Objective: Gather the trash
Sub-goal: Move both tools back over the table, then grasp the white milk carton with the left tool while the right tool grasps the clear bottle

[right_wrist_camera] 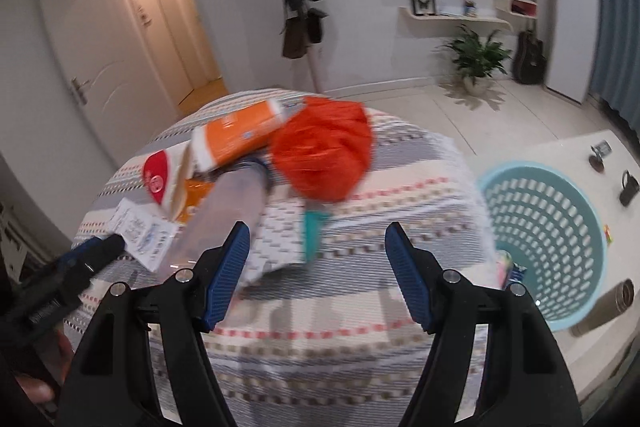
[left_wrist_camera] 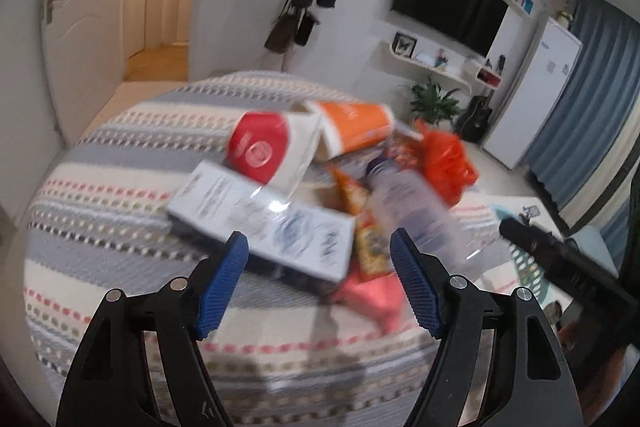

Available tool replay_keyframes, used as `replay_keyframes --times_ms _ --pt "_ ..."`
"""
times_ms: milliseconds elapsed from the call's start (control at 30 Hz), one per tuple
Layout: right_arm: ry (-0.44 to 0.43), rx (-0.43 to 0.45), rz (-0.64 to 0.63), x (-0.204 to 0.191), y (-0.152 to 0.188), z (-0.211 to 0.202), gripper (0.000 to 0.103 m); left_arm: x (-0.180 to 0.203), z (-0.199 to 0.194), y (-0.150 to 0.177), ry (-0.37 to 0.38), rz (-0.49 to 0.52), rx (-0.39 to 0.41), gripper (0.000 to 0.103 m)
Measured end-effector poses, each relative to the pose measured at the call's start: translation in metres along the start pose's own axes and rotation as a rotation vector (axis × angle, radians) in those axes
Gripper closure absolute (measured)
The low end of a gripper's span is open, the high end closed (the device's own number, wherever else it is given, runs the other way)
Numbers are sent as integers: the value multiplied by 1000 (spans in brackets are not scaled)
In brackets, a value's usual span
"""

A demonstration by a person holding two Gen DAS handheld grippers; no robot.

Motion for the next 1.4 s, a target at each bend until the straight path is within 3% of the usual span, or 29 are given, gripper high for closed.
replay_keyframes --times_ms 167,367,567,867,933,1067,1167,1267,1333,1400 --pt "-3 -26 -27 -21 0 13 37 3 17 7 -38 58 -43 31" --pt "5 -36 -21 -19 -2 18 37 20 31 20 -100 146 -65 31" --pt "-31 -54 -25 -28 -4 24 37 -7 20 26 -136 119 -71 37" --pt "-75 -73 -25 -50 -2 37 36 -101 -15 44 -202 -41 -98 37" --pt "-79 -75 -26 -53 -3 37 36 -111 -23 45 -134 -86 -105 36" --pt "-99 -83 -5 -56 -4 37 36 -107 -30 29 6 -163 -100 23" --pt "-114 -86 24 -54 -8 37 35 -91 -17 13 64 -202 -131 17" --pt "-106 -98 43 -52 -12 41 30 -81 8 2 43 -246 -191 17" --pt "-103 -122 51 -51 -13 48 30 -82 31 3 -42 -269 -258 19" --pt "-103 -157 60 -51 -12 58 30 -82 41 0 -53 -286 -273 19"
Point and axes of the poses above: each gripper's, at about its wrist camera, not at the fingertips, and z roughly the way its jaws point, x to its right, y to its underside, the point moved 7 cm from there along z, roughly the way its jaws point, and after that the axes turned 9 degrees about -y, right-handed, at the moved point
